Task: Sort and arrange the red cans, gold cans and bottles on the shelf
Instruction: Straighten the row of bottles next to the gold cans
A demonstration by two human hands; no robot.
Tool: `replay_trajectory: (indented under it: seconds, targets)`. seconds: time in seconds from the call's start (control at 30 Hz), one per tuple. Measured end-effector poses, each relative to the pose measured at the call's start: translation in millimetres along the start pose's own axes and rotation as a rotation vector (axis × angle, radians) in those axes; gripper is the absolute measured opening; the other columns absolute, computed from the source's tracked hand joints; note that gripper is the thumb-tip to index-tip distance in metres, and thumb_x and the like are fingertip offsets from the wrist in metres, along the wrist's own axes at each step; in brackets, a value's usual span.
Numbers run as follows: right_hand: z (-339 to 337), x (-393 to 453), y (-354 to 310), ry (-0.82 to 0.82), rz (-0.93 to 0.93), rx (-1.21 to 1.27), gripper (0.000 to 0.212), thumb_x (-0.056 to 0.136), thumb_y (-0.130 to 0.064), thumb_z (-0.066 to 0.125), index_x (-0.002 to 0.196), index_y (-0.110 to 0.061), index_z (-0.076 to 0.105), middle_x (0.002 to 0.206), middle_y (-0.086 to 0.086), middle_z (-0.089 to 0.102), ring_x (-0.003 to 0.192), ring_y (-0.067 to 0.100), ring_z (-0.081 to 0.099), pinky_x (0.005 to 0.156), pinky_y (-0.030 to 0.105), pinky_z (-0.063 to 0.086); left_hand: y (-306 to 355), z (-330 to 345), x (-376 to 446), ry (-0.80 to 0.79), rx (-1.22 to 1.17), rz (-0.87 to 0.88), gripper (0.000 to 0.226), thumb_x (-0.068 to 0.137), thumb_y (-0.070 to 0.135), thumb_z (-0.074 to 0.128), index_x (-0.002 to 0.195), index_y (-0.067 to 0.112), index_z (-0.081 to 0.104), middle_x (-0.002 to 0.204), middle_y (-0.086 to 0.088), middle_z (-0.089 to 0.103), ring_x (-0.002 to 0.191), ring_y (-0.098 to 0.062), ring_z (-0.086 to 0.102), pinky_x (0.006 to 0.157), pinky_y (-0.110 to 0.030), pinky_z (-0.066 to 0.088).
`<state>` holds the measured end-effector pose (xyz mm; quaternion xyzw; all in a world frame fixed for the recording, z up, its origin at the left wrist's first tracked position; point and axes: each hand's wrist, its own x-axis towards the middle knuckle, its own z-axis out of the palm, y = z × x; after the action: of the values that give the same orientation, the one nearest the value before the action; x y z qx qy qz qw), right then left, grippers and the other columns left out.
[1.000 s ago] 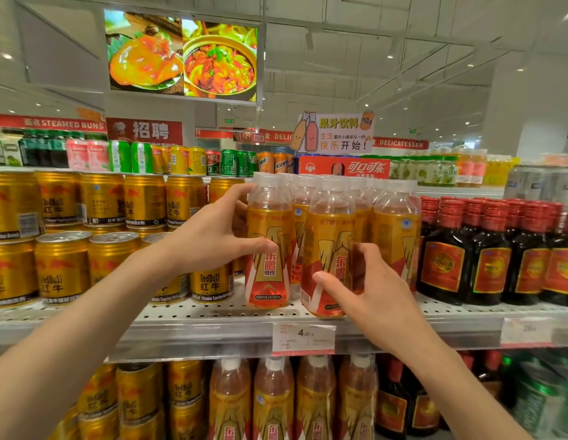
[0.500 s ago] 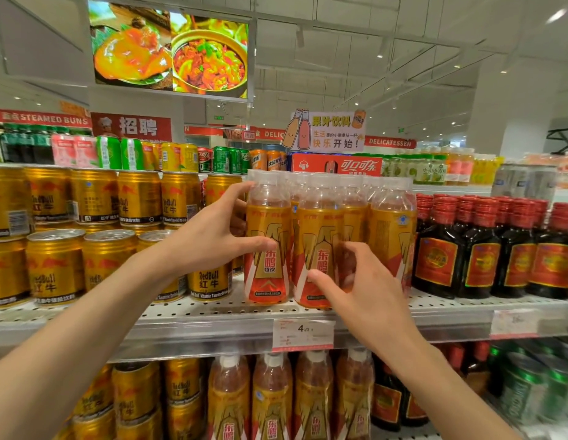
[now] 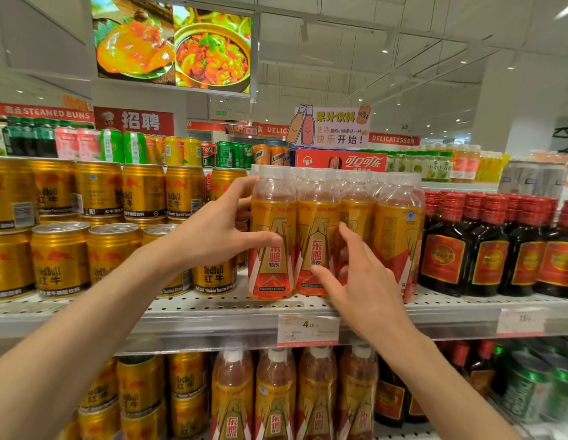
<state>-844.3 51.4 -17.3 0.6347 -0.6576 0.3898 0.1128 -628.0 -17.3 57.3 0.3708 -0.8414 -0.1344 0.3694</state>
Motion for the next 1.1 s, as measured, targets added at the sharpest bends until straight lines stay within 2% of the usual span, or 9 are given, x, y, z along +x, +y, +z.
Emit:
replay_trajectory:
  seconds: [0.2,0.33,0.47,0.57,0.67,0.73,0.83,0.93,1.1]
  targets:
    - [-5,3,7,-0.024,-0.030,0.092,0.083,0.092,-0.053,0.063,0.160,-0.029,0.022,0.141,-0.002,0.058,0.117,0.019,0.063,0.099,0.044,0.054,0,0,0,-0.007,-0.017,-0.016,0.097,0.074,0.049,0.076,0.152,0.040,0.018,0.149,0.005,0.050,0.139,-0.013,0.046,0.104,-0.037,0.045]
    - [-1,2,7,-0.025,-0.027,0.082,0.082,0.094,-0.054,0.059,0.161,-0.030,0.018,0.138,-0.004,0.057,0.114,0.020,0.063,0.097,0.045,0.055,-1,1,0,-0.009,0.000,-0.014,0.097,0.077,0.048,0.076,0.153,0.039,0.016,0.151,0.005,0.049,0.140,-0.012,0.043,0.104,-0.036,0.044]
    - [0,1,8,-0.041,-0.047,0.027,0.082,0.097,-0.057,0.052,0.162,-0.032,0.009,0.135,-0.004,0.055,0.107,0.019,0.063,0.091,0.041,0.056,1,2,-1,-0.003,0.011,-0.019,0.097,0.080,0.047,0.074,0.154,0.041,0.012,0.153,0.001,0.046,0.137,-0.015,0.047,0.103,-0.036,0.045]
    - [-4,0,11,-0.074,-0.065,0.006,0.082,0.097,-0.059,0.050,0.162,-0.034,0.006,0.142,-0.005,0.054,0.114,0.021,0.062,0.096,0.043,0.055,2,6,-3,0.029,0.059,0.020,0.097,0.082,0.048,0.073,0.156,0.041,0.010,0.153,0.004,0.046,0.125,-0.004,0.046,0.096,-0.026,0.041]
    - [-13,0,18,-0.079,-0.094,0.003,0.073,0.097,-0.057,0.052,0.159,-0.030,0.025,0.144,-0.007,0.052,0.120,0.017,0.059,0.099,0.041,0.053,-1,9,-4,0.107,0.127,0.076,0.102,0.079,0.052,0.075,0.158,0.036,0.011,0.159,0.004,0.034,0.137,-0.008,0.039,0.107,-0.032,0.039]
    - [-18,-2,22,-0.046,-0.122,-0.028,0.058,0.099,-0.049,0.054,0.150,-0.025,0.044,0.137,-0.008,0.055,0.110,0.012,0.062,0.092,0.037,0.055,-3,11,-4,0.172,0.224,0.121,0.106,0.079,0.053,0.076,0.159,0.030,0.010,0.163,0.002,0.023,0.147,-0.015,0.026,0.117,-0.040,0.031]
    - [-20,-3,32,0.117,-0.257,-0.183,0.032,0.096,-0.029,0.064,0.125,-0.015,0.068,0.119,-0.002,0.061,0.097,0.016,0.063,0.077,0.035,0.060,1,12,-1,0.273,0.370,0.244,0.103,0.079,0.057,0.073,0.158,0.029,0.013,0.164,0.001,0.015,0.151,-0.020,0.016,0.120,-0.044,0.021]
    - [-28,7,44,0.318,-0.395,-0.334,0.021,0.088,-0.019,0.074,0.107,-0.009,0.073,0.109,0.006,0.067,0.101,0.026,0.060,0.079,0.040,0.055,16,14,5,0.298,0.491,0.330,0.086,0.081,0.062,0.062,0.153,0.031,0.028,0.162,-0.001,0.021,0.150,-0.023,0.018,0.120,-0.045,0.016]
    - [-53,31,56,0.387,-0.467,-0.321,0.024,0.088,-0.023,0.072,0.109,-0.011,0.070,0.121,0.009,0.062,0.119,0.030,0.052,0.098,0.044,0.044,37,25,18,0.253,0.583,0.368,0.065,0.088,0.060,0.051,0.145,0.029,0.043,0.152,0.001,0.041,0.144,-0.020,0.030,0.121,-0.044,0.018]
